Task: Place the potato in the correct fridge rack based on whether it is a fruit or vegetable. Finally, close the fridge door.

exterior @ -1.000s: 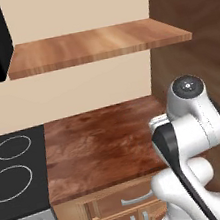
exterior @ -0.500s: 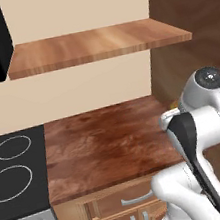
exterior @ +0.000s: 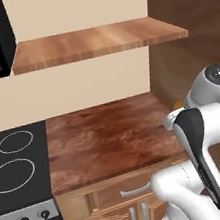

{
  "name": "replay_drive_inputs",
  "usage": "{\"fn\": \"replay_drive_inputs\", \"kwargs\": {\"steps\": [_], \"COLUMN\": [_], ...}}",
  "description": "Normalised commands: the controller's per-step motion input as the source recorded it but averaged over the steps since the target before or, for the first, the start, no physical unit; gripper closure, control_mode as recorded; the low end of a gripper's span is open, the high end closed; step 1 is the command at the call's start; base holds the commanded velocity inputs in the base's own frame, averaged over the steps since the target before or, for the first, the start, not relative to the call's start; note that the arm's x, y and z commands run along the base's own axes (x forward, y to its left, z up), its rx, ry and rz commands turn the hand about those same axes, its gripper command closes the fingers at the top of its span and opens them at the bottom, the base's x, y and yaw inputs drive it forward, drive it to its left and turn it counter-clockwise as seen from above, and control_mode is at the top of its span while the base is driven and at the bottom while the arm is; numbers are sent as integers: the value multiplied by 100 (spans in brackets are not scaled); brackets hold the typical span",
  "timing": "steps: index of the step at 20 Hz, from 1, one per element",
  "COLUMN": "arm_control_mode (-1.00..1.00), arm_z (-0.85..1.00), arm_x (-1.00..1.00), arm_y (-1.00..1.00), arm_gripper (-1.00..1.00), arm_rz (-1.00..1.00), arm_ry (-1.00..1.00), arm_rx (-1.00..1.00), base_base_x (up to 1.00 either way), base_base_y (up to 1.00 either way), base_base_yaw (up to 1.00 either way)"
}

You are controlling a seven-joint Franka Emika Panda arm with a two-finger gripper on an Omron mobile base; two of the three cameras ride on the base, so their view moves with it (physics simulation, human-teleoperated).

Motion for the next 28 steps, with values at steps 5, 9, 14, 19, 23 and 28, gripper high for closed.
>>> {"fn": "replay_drive_inputs", "kwargs": {"steps": [5,9,14,19,23,28], "arm_control_mode": [100,100,100,100,100,100], "arm_z": [0,0,0,0,0,0], "arm_x": [0,0,0,0,0,0], "arm_y": [0,0,0,0,0,0], "arm_gripper": [100,100,100,100,100,100], "arm_rz": [0,0,0,0,0,0], "arm_ry": [0,0,0,0,0,0], "arm_rx": [0,0,0,0,0,0], "base_base_x": [-86,-88,-71,-81,-48,-6], "base_base_y": [54,42,3,3,0,-35], "base_base_yaw": [-5,-23,-44,-50,-53,-48]}}
